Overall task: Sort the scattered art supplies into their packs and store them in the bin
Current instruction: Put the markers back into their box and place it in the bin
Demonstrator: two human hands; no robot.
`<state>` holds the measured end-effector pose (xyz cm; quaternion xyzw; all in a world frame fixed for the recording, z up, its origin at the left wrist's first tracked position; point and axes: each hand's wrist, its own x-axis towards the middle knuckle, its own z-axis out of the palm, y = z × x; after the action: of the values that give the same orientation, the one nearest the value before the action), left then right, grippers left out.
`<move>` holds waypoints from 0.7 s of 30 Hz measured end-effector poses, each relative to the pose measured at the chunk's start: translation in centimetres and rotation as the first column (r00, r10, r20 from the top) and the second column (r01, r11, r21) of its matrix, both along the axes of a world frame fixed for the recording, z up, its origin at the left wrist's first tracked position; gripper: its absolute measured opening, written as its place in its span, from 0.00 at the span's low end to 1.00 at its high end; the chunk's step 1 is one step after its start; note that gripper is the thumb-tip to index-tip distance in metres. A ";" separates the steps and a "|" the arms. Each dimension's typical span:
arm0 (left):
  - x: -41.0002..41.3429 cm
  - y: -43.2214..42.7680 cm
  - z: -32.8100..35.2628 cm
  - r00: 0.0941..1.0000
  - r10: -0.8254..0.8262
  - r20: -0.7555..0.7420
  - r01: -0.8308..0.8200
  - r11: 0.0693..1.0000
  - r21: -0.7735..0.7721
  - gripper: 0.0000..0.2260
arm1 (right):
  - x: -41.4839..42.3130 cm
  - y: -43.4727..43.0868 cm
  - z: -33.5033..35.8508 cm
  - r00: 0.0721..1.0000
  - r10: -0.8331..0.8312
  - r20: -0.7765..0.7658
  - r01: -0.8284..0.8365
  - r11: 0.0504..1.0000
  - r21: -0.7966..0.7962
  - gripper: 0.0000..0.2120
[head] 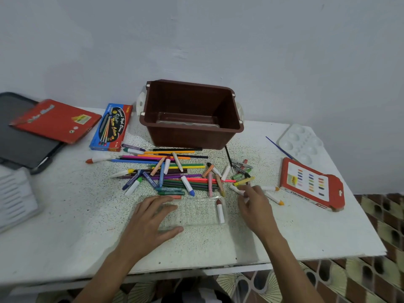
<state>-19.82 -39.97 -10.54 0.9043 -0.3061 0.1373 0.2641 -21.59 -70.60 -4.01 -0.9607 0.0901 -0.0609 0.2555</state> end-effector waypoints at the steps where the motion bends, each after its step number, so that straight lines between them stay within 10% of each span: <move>1: 0.0 0.0 0.0 1.000 0.000 0.003 0.000 1.000 -0.001 0.25 | 0.2 -0.2 -0.3 1.000 -0.002 -0.006 0.002 0.997 -0.079 0.12; 11: -0.1 0.0 0.2 1.000 0.000 0.008 0.000 1.000 0.016 0.25 | -0.4 -0.2 -1.6 0.997 -0.071 0.037 0.079 0.958 -0.277 0.06; 21: 0.0 -0.1 0.3 1.000 -0.002 -0.001 0.002 1.000 0.027 0.28 | -0.9 0.3 1.8 0.994 -0.086 0.067 0.058 0.937 0.345 0.08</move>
<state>-19.83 -40.09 -10.23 0.9075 -0.3086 0.1326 0.2522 -22.47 -70.27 -2.26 -0.8944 0.1240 -0.0928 0.4197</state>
